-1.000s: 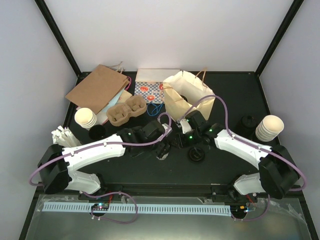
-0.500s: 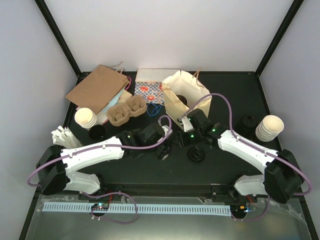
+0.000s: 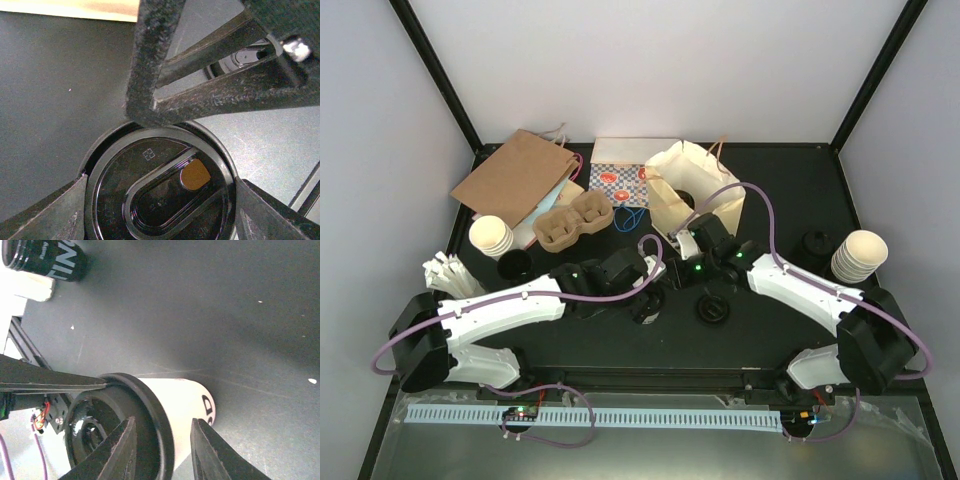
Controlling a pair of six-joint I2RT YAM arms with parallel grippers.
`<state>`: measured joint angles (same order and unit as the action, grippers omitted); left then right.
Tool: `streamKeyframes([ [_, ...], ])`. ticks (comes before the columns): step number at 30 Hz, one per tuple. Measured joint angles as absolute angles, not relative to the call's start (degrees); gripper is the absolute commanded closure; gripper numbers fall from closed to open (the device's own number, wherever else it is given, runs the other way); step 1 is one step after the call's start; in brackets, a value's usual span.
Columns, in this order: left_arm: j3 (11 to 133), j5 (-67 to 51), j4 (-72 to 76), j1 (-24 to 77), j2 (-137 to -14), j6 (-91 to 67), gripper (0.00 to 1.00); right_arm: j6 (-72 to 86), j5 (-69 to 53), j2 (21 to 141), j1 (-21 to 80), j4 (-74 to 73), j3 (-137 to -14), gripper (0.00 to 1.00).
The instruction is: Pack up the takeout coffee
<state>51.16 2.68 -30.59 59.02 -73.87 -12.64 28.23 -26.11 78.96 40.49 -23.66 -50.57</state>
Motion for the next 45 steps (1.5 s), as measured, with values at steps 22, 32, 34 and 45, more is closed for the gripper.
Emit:
streamKeyframes([
  [22,51.05,1.72,-30.44,59.11,-73.87,-12.16,0.25,29.28,-25.78,77.41,40.47,-20.27,-47.92,0.71],
  [32,51.05,1.41,-30.55,59.09,-73.87,-12.01,0.26,27.31,-27.70,80.27,40.36,-19.59,-47.92,0.73],
  [34,51.05,1.43,-30.61,59.07,-73.87,-12.12,0.26,26.96,-28.03,80.64,40.32,-19.16,-47.90,0.74],
  [45,50.94,1.41,-30.35,58.87,-73.89,-12.71,0.26,26.00,-26.63,78.15,40.47,-11.97,-42.59,0.75],
])
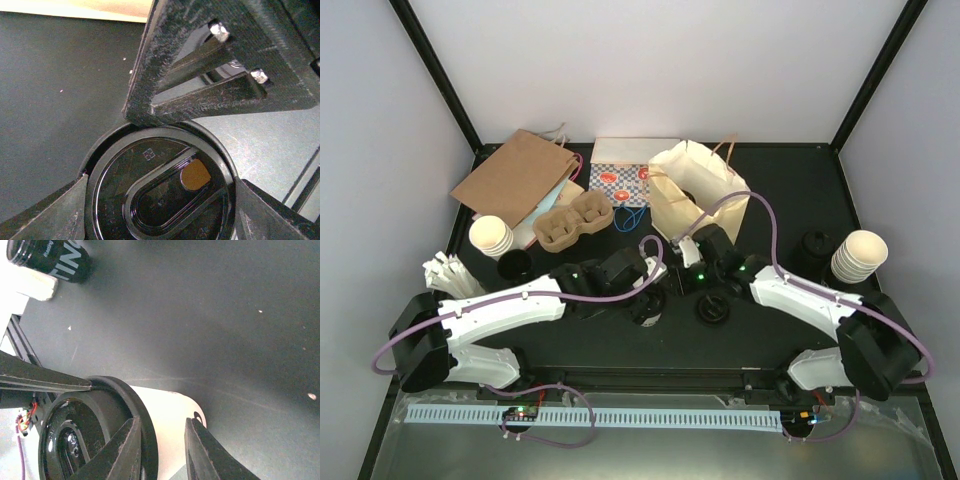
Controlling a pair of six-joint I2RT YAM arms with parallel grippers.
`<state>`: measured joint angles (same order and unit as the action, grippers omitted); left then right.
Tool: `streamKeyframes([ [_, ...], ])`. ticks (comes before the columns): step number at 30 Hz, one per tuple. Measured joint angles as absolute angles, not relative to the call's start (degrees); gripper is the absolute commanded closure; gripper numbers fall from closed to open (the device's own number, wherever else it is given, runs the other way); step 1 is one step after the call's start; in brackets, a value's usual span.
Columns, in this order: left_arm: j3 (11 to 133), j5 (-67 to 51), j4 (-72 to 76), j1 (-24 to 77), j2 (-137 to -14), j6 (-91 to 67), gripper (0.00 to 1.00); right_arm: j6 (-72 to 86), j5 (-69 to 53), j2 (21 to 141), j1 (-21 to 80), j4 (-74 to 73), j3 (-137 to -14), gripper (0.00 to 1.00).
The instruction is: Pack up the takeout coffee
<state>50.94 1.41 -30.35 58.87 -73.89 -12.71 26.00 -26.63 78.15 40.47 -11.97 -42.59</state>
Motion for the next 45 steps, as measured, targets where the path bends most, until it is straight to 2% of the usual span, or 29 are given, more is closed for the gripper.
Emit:
streamKeyframes([
  [6,50.92,0.34,-30.15,59.51,-73.87,-12.23,0.25,25.41,-21.61,72.34,41.52,-21.12,-43.27,0.70],
  [12,50.92,0.27,-30.72,59.51,-73.52,-12.53,0.11,23.51,-14.98,66.43,41.34,-30.72,-48.25,0.66],
  [19,53.12,0.30,-34.72,59.51,-72.47,-13.13,0.01,20.32,-12.47,62.78,41.32,-35.09,-49.50,0.53],
  [21,54.83,0.30,-35.29,59.48,-72.01,-13.54,0.01,19.70,-12.21,62.67,41.34,-36.27,-49.50,0.47],
  [25,57.80,0.38,-35.73,59.48,-70.04,-14.44,0.01,18.57,-11.16,62.74,42.06,-38.26,-49.54,0.20],
  [28,58.26,0.82,-36.21,58.48,-67.26,-15.79,0.01,17.76,-9.23,63.09,44.60,-40.42,-50.74,0.11],
  [31,58.00,0.78,-36.53,56.34,-63.81,-17.39,0.01,17.78,-6.63,64.51,48.23,-42.30,-53.47,0.09],
  [39,49.93,-2.74,-35.59,42.15,-52.69,-22.83,0.01,17.63,0.47,74.61,58.67,-47.18,-64.31,0.06],
  [45,43.94,-6.61,-35.59,37.95,-49.45,-24.71,0.01,16.16,2.07,83.50,62.46,-50.17,-69.84,0.10],
])
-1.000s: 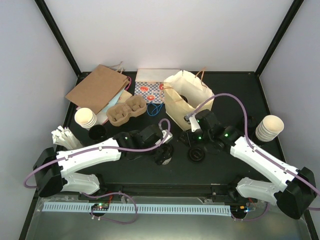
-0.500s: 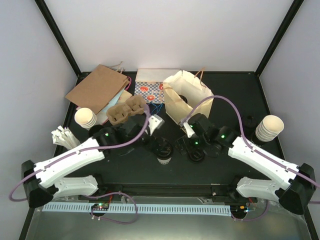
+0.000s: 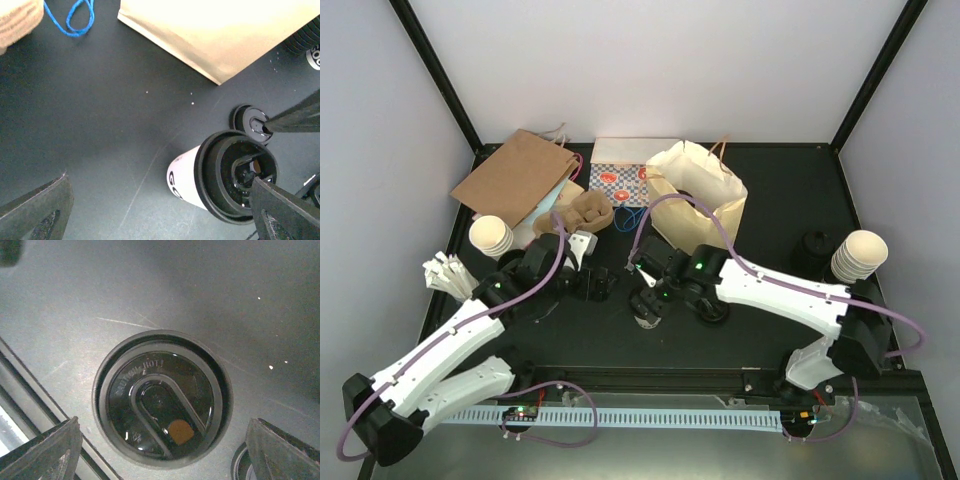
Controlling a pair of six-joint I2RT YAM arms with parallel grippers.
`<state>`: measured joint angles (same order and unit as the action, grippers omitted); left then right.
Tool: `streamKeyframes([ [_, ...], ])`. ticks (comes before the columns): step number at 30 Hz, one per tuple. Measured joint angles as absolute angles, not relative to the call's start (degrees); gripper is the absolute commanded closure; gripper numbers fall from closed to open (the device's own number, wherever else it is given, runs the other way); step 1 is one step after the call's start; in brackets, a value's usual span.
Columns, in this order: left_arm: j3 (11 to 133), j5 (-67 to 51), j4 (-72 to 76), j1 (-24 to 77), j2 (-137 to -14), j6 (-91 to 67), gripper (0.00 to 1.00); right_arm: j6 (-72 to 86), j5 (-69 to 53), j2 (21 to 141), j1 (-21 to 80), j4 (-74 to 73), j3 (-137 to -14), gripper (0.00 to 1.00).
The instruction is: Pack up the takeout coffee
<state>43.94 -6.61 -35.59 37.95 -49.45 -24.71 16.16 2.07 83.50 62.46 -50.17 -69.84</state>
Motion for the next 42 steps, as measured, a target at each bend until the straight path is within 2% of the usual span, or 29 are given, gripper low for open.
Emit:
streamKeyframes([
  [6,41.28,-10.17,-35.33,36.88,-47.75,-25.65,0.02,15.14,2.79,89.25,63.53,-52.71,-72.10,0.12],
  [11,38.79,-12.10,-34.63,36.64,-47.62,-26.02,0.03,14.87,3.03,90.00,63.86,-54.00,-72.42,0.16],
  [26,36.97,-14.96,-32.82,36.25,-49.32,-26.63,0.03,13.30,3.60,92.58,64.07,-54.76,-74.91,0.19],
  [42,36.95,-16.62,-32.77,34.70,-50.76,-26.59,0.03,12.51,3.92,93.32,64.51,-54.35,-75.31,0.31],
])
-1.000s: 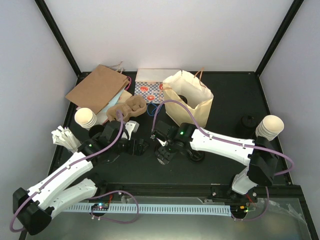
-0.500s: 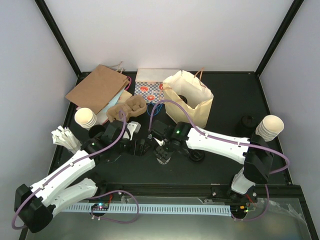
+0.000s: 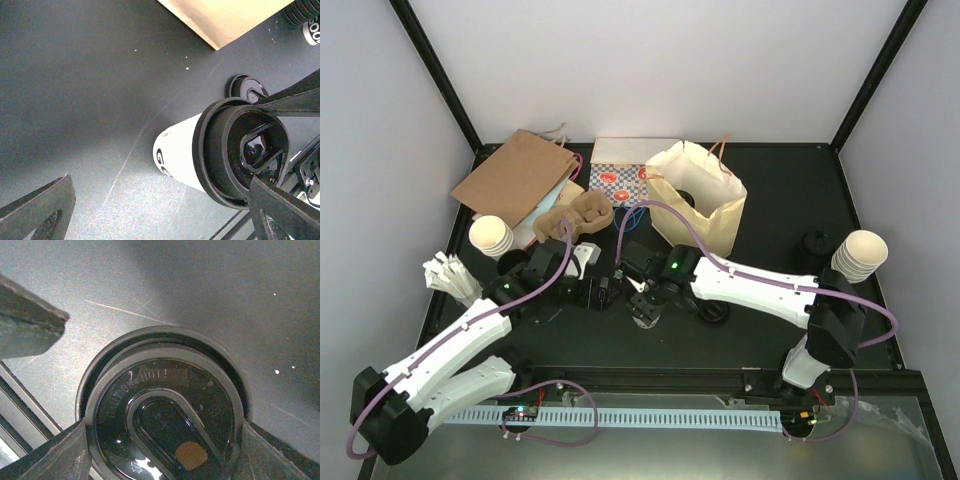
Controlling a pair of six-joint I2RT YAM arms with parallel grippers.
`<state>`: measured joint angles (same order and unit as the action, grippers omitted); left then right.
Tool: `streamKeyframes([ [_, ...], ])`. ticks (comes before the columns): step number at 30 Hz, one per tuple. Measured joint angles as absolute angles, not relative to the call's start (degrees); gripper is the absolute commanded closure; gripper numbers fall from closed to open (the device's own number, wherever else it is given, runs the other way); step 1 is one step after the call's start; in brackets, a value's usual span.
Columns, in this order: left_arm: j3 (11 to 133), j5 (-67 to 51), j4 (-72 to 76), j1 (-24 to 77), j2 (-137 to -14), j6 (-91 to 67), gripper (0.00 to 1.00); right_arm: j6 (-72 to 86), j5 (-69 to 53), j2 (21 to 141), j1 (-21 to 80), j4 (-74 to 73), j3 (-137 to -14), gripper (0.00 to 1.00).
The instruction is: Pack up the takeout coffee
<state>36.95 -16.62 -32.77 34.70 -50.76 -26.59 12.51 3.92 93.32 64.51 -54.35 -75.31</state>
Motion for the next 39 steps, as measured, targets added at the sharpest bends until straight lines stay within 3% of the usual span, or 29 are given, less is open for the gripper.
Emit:
streamKeyframes([
  [28,36.88,-17.56,-33.10,34.13,-51.59,-26.55,0.02,15.62,9.78,89.62,66.48,-54.15,-72.66,0.36],
  [39,40.58,-15.22,-34.00,33.65,-49.54,-26.13,0.02,15.53,15.14,79.46,64.73,-61.01,-86.65,0.38],
])
